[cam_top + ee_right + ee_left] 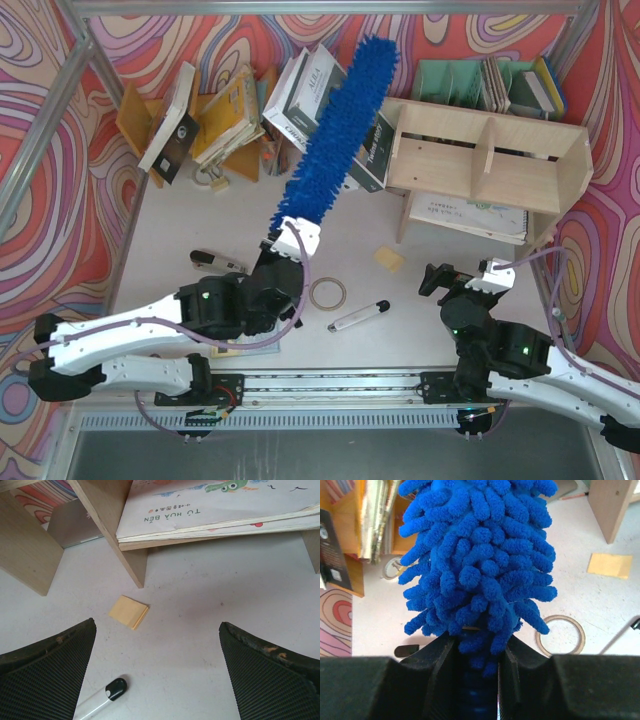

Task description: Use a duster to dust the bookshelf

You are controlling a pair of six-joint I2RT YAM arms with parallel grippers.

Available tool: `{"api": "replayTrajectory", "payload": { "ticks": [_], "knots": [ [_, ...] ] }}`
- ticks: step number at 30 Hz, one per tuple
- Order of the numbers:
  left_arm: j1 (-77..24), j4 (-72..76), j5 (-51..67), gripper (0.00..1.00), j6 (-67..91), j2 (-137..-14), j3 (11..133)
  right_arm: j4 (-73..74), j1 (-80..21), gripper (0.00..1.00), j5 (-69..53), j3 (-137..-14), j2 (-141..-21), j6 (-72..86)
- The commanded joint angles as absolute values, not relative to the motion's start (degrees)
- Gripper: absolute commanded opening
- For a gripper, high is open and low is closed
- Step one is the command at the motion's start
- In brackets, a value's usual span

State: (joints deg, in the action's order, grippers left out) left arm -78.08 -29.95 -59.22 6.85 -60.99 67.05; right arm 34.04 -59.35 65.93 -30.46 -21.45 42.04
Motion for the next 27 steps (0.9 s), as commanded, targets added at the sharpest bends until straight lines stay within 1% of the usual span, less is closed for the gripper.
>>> {"api": "replayTrajectory", "payload": {
  "ticks": [1, 6, 10, 14, 18, 21, 25, 27],
  "knots": [
    [-77.82, -31.02, -54.12, 0.00, 10.09, -64.62, 67.11, 33.09, -59.69, 0.99, 66.80, -30.22, -21.15, 42.58],
    [-77.92, -31.03, -48.03, 0.00, 11.05, -69.74, 70.12, 33.13, -59.68, 0.99, 66.81, -30.28, -21.27, 42.59],
    [-78.43, -30.84, -45.90, 0.00, 9.48, -71.88, 74.31, 33.19, -59.69, 0.99, 66.69, -30.24, -21.27, 42.57],
    [-80.15, -27.65, -44.02, 0.00, 5.98, -70.19, 76.60, 33.05, -59.68, 0.99, 66.75, -30.20, -21.35, 42.54],
    [-81.28, -23.75, -42.11, 0.00, 3.94, -65.85, 76.06, 33.04, -59.70, 0.99, 66.88, -30.20, -21.66, 42.54],
    [-81.37, -21.89, -44.37, 0.00, 3.62, -62.26, 74.58, 32.97, -59.68, 0.99, 66.84, -30.16, -21.79, 42.47],
    [-81.30, -23.63, -52.81, 0.00, 3.68, -58.21, 73.67, 32.98, -59.72, 0.99, 66.75, -30.15, -21.80, 42.52],
    [-81.30, -24.90, -58.86, 0.00, 3.99, -56.39, 73.39, 33.02, -59.68, 0.99, 66.71, -30.15, -21.85, 42.52]
  ]
}}
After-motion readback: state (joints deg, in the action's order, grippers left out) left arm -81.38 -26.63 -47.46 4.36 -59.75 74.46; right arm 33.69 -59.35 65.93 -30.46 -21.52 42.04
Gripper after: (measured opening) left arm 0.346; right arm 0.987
